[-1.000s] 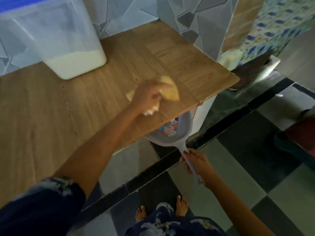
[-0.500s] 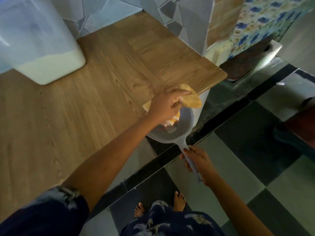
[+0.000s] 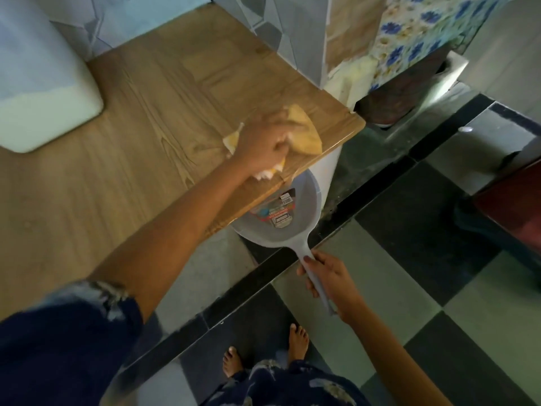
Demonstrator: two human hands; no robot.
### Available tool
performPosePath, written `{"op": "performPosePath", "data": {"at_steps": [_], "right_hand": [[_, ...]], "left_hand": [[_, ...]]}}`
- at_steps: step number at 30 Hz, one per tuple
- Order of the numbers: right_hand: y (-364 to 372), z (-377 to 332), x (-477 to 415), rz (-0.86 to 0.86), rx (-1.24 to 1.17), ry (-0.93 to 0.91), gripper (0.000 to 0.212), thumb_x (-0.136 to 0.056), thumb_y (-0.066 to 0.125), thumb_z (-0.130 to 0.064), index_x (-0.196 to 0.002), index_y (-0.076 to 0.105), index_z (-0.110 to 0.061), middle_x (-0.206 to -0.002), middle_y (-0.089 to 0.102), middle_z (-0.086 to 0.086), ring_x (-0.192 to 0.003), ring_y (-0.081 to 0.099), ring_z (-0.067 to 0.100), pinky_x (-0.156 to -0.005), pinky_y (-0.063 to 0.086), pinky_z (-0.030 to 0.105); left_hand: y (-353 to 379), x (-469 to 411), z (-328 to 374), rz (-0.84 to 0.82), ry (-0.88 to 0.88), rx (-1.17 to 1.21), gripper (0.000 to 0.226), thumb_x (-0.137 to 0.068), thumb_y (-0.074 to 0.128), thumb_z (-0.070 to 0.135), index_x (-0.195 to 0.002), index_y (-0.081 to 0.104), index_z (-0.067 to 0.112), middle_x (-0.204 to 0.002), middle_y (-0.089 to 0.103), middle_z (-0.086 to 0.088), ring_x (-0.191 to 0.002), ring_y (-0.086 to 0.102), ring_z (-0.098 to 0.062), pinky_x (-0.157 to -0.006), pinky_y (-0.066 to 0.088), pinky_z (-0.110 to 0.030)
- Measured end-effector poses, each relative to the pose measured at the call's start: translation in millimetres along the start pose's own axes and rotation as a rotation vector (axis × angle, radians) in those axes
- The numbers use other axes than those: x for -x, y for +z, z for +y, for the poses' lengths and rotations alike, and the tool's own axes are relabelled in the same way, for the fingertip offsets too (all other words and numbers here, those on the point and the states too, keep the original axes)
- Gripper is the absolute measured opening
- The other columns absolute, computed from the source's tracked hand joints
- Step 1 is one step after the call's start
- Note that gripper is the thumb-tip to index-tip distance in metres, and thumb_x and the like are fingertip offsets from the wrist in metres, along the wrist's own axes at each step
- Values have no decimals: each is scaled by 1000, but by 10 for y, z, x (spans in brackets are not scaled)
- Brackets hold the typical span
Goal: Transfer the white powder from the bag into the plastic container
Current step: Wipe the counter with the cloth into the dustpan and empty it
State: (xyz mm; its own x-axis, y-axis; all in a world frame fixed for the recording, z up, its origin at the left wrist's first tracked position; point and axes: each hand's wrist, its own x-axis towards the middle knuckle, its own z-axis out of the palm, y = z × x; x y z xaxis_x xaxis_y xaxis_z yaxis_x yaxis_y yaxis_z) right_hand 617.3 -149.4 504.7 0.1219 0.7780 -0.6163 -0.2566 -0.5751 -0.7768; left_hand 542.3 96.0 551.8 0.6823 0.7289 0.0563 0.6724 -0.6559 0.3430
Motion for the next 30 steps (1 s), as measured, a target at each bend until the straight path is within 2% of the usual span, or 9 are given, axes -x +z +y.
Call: {"op": "performPosePath", "data": {"at_steps": [2, 5, 7, 10, 14, 19, 24, 28, 30], "right_hand": [[17, 22, 30, -12, 6, 1, 16, -96, 44, -14, -90, 58, -19, -74, 59, 3, -53, 46, 10, -44, 40, 16], [56, 46, 80, -20, 17, 10, 15, -96, 44, -15, -95, 59, -15, -74, 59, 3, -54, 47, 10, -45, 40, 15], [94, 62, 115, -23, 36, 14, 15, -96, 44, -16, -91, 58, -18, -73, 58, 2, -55, 47, 10, -46, 41, 15], [163, 119, 173, -35, 64, -4, 15, -96, 45, -16, -89, 59, -17, -73, 59, 4, -54, 48, 10, -47, 41, 16], [260, 213, 307, -36, 88, -23, 15, -95, 46, -15, -87, 59, -16, -71, 60, 5, -54, 49, 11, -49, 41, 20], [431, 410, 620, -57, 117, -51, 21, -95, 45, -11, -80, 59, -11, -68, 58, 6, -54, 46, 14, -46, 39, 19], [729, 826, 938, -41, 266, -18, 21, -94, 50, -16, -77, 61, -12, -65, 58, 3, -53, 48, 11, -46, 40, 18], [1055, 1248, 1318, -121, 249, -25, 18, -94, 50, -15, -80, 62, -13, -66, 61, 2, -49, 48, 10, -48, 38, 22], [1226, 1446, 1523, -161, 255, -1, 17, -93, 51, -15, -81, 63, -13, -65, 62, 2, -48, 49, 10, -47, 38, 22]], "left_hand": [[1, 457, 232, -36, 177, 63, 52, -79, 46, 13, -127, 57, 30, -142, 48, -8, -113, 55, -14, -90, 46, -36], [-151, 1004, 130, -23, 149, 248, 52, -79, 50, 1, -126, 58, 20, -140, 47, -9, -94, 50, -18, -65, 46, -10], [-250, 1138, -271, 129, -40, 248, 53, -75, 45, 15, -126, 58, 25, -137, 52, -8, -97, 61, -20, -82, 53, -21], [-323, 1230, -705, 120, -330, 87, 57, -72, 42, 26, -127, 55, 35, -143, 47, -10, -130, 47, -29, -102, 44, -45], [-174, 1504, -257, 26, -179, 11, 56, -74, 46, 21, -128, 55, 34, -145, 44, -11, -128, 47, -29, -97, 45, -37], [-227, 2316, 220, 229, -287, 845, 51, -75, 52, 1, -122, 55, 21, -123, 58, -1, -103, 57, 0, -86, 41, -3], [-493, 3525, 33, 635, -645, 1500, 30, -77, 49, 0, -101, 58, 15, -86, 62, -3, -68, 64, -10, -59, 54, -21], [-308, 4748, -30, 768, -845, 1630, 31, -80, 50, 12, -110, 56, 16, -93, 61, -4, -79, 60, -19, -65, 56, -27], [-191, 5392, -57, 800, -1003, 1664, 51, -76, 57, 23, -125, 50, 11, -95, 60, -5, -83, 59, -21, -69, 56, -31]]}}
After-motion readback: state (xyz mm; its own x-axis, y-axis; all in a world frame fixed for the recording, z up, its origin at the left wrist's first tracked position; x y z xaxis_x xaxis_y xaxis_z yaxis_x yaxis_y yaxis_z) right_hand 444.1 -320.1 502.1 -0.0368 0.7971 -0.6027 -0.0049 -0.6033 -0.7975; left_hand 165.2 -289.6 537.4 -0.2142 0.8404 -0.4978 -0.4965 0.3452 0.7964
